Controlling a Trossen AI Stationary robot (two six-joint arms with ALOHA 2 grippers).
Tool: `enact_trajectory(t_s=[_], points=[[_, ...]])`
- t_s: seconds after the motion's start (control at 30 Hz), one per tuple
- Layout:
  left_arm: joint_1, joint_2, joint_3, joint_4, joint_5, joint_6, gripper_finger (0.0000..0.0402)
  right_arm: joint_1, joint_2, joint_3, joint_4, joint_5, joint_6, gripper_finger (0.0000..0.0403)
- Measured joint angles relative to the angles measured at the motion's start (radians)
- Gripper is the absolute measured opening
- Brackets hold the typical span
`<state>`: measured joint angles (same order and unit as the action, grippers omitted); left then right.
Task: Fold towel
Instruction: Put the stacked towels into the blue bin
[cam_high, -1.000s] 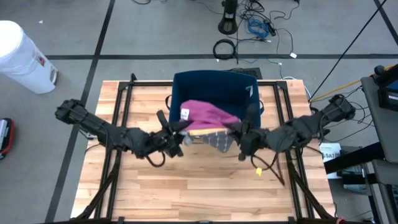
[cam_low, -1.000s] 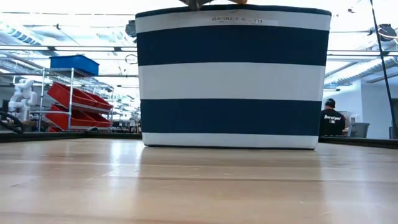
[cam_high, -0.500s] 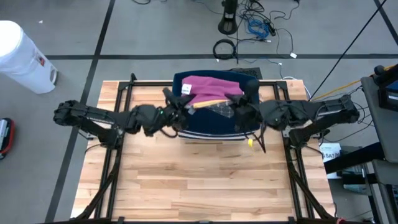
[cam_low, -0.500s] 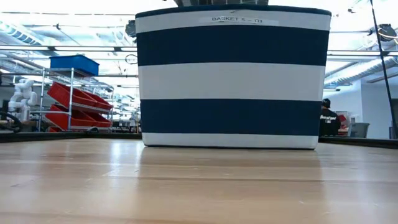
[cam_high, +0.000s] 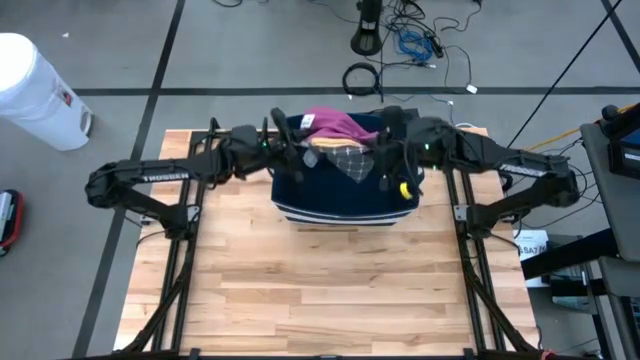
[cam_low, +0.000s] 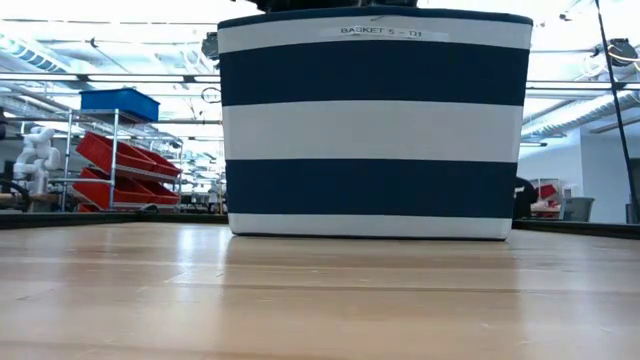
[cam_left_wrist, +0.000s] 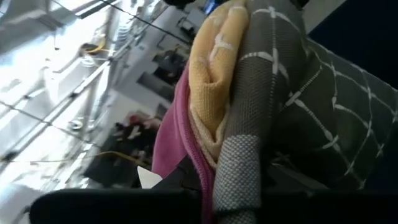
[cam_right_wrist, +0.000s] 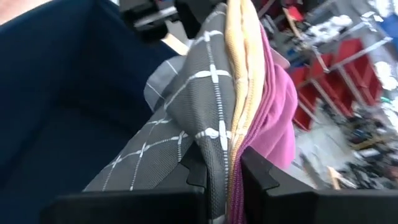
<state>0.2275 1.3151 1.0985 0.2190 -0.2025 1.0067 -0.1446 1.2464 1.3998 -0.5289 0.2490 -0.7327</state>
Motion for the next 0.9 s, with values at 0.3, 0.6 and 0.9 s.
enact_trajectory(t_s=[0.3, 0.6, 0.9], points=[[0.208, 0.015, 0.000, -0.088, 0.371, -0.144, 0.0045, -0.229, 0.038, 0.000, -0.057, -0.372, -0.047, 0.0031], [0.316, 0.083, 0.000, -0.152, 0.483, -0.168, 0.0045, -0.371, 0.146, 0.002, -0.125, -0.451, -0.120, 0.0031], [0.326, 0.169, 0.001, -0.217, 0.497, -0.110, 0.0045, -0.457, 0.213, 0.002, -0.253, -0.566, -0.145, 0.0031]])
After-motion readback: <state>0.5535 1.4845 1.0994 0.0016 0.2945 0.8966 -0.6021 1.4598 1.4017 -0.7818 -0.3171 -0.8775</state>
